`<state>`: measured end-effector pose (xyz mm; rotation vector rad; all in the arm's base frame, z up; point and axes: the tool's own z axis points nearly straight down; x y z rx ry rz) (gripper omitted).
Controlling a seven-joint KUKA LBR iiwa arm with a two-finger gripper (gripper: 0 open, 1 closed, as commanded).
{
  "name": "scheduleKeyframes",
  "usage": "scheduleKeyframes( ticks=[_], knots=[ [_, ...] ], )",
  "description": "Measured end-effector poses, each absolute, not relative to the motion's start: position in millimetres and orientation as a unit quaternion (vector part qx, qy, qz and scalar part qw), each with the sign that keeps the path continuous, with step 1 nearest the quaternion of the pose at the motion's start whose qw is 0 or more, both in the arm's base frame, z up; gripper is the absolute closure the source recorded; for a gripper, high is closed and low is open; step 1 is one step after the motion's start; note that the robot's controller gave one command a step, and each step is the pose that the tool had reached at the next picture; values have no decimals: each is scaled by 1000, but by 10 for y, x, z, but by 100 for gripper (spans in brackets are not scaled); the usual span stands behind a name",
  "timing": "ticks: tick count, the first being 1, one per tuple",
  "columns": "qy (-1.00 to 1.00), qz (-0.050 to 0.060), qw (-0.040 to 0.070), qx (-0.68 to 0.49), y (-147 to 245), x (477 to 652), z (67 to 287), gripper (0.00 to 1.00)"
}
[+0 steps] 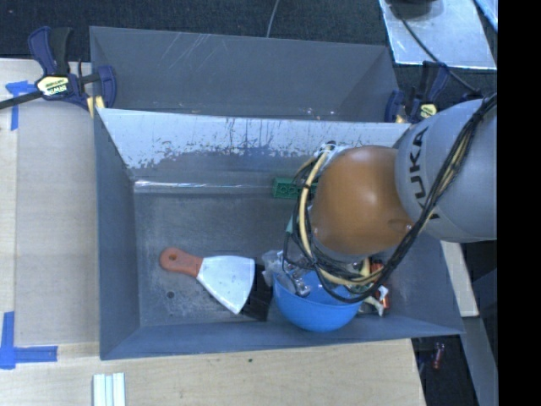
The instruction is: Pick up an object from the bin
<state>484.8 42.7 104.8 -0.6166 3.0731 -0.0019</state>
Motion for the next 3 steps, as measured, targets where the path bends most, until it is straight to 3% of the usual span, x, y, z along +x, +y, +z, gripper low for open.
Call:
scheduleKeyframes(
  ticks=[2, 3],
  knots=[
    [981, 0, 3, -196, 426, 4847, 1648, 100],
    [981, 0, 4, -196, 427, 4852, 1844, 100]
  ],
)
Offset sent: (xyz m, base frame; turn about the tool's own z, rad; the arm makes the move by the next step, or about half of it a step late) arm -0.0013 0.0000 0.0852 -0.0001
